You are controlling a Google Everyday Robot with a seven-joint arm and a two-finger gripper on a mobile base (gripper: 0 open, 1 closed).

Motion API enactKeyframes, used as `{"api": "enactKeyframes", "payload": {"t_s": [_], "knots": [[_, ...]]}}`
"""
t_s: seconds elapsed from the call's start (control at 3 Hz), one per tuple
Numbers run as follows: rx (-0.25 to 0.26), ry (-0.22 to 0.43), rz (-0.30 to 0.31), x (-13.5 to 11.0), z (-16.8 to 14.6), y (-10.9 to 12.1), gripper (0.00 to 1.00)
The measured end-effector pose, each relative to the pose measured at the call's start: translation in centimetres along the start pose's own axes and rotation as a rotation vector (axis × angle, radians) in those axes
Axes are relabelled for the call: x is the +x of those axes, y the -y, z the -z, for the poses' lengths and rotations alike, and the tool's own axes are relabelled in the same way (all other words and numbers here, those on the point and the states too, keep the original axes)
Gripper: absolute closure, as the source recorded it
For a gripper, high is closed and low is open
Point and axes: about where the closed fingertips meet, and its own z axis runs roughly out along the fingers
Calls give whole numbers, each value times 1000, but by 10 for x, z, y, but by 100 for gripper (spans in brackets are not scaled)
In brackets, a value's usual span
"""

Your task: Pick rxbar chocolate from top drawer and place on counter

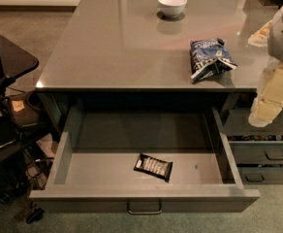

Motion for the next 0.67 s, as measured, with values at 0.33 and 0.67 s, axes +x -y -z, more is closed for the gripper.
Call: {"api": "enactKeyframes", "payload": {"t_s": [0.33,0.67], "knots": [[0,0,0,0,0,0,0],[-15,21,-19,4,-12,2,0]]}}
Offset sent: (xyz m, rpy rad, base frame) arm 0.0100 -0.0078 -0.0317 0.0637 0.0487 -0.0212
